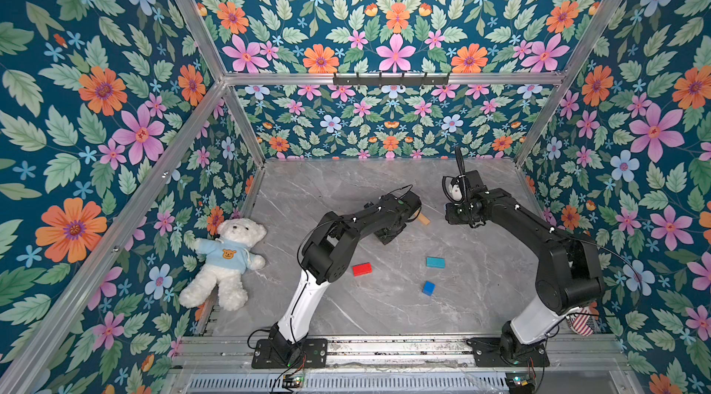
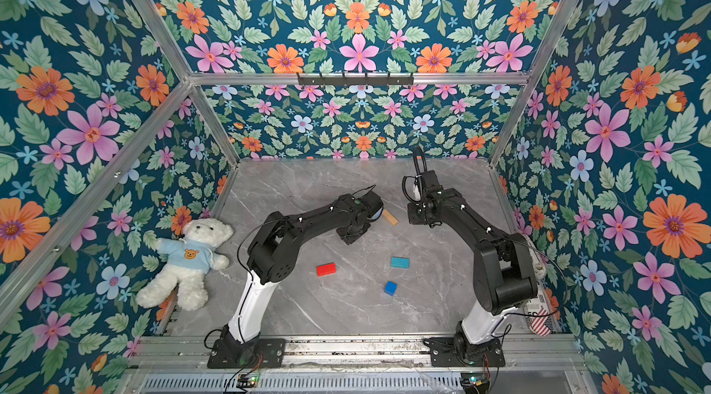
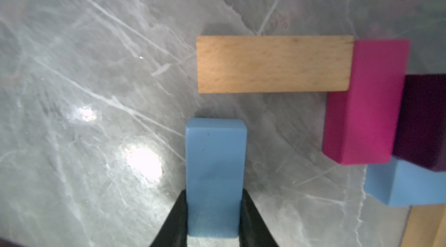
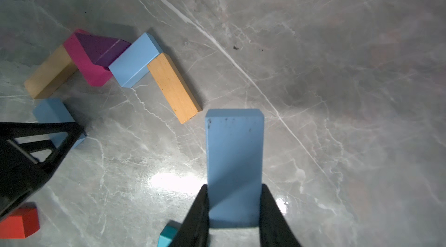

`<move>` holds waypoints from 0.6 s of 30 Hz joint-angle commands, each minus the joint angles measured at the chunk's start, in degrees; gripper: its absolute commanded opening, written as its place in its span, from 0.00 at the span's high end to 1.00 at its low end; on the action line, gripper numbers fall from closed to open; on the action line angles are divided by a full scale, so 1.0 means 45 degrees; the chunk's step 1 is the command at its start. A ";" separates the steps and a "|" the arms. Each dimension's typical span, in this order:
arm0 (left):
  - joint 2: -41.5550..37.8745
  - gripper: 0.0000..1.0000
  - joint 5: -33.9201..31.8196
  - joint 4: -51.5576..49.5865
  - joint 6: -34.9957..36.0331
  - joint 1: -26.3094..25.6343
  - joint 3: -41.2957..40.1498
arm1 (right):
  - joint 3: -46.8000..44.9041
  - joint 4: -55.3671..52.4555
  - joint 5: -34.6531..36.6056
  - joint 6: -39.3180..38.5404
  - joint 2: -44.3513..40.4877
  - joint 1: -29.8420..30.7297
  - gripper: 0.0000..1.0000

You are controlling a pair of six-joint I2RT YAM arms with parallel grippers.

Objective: Assemble a heart with building blocks
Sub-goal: Assemble the building block at the center of the board.

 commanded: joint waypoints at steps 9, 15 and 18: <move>0.0187 0.73 0.0337 -0.0276 0.0058 0.0138 0.0053 | 0.0218 -0.0271 -0.0419 -0.0198 0.0192 0.0019 1.00; 0.0279 0.67 0.0450 -0.0236 0.0165 0.0199 0.0072 | 0.0212 -0.0288 -0.0398 -0.0224 0.0204 0.0007 1.00; 0.0287 0.69 0.0459 -0.0256 0.0211 0.0255 0.0092 | 0.0214 -0.0290 -0.0398 -0.0243 0.0204 0.0021 1.00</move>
